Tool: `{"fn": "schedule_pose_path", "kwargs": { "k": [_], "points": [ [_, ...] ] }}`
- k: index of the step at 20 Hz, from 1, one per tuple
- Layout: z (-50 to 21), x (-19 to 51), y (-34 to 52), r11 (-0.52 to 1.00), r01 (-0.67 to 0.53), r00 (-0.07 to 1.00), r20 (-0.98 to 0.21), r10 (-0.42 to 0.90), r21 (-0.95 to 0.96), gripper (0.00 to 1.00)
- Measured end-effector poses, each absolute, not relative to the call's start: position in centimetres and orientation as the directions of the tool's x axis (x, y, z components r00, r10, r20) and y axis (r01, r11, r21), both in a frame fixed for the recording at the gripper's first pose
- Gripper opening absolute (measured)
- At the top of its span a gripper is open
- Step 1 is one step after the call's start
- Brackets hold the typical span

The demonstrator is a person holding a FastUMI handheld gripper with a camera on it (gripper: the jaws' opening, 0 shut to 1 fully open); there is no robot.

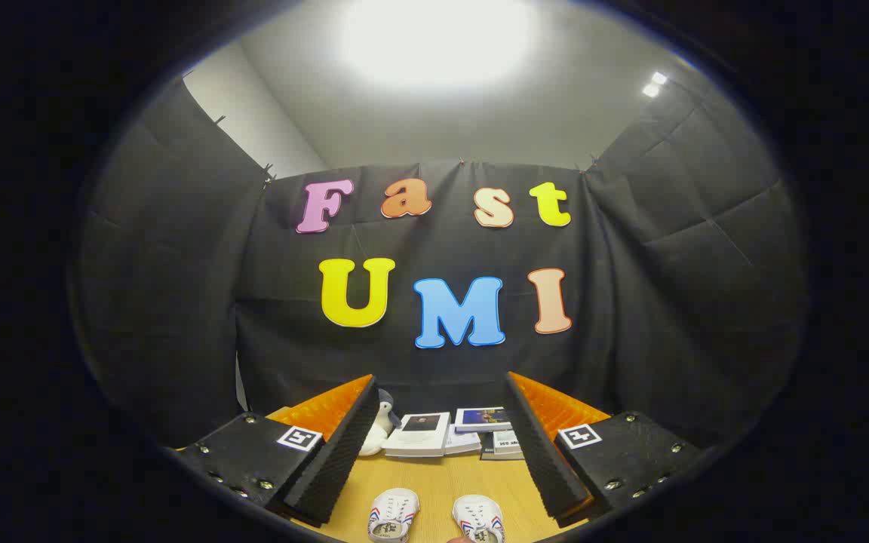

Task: Open the storage box then place both shoes into the box .Put the left shoe in first, then the right shoe, with the right side of both shoes facing outward in a uniform manner.

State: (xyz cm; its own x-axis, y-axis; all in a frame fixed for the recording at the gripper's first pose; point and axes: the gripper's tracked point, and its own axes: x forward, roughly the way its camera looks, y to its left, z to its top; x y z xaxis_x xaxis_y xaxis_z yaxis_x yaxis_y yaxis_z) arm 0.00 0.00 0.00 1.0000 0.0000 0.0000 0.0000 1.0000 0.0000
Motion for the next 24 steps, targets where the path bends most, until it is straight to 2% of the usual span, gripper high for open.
{"fn": "schedule_pose_path", "kwargs": {
  "k": [15, 24],
  "points": [
    [1.2, 3.2, 3.9, 0.995, -0.093, 0.996, 0.012, 0.094, -0.02, 0.98],
    [0.8, 3.5, 4.2, 0.995, -0.097, 0.995, 0.003, 0.097, -0.028, 0.98]
  ]
}}
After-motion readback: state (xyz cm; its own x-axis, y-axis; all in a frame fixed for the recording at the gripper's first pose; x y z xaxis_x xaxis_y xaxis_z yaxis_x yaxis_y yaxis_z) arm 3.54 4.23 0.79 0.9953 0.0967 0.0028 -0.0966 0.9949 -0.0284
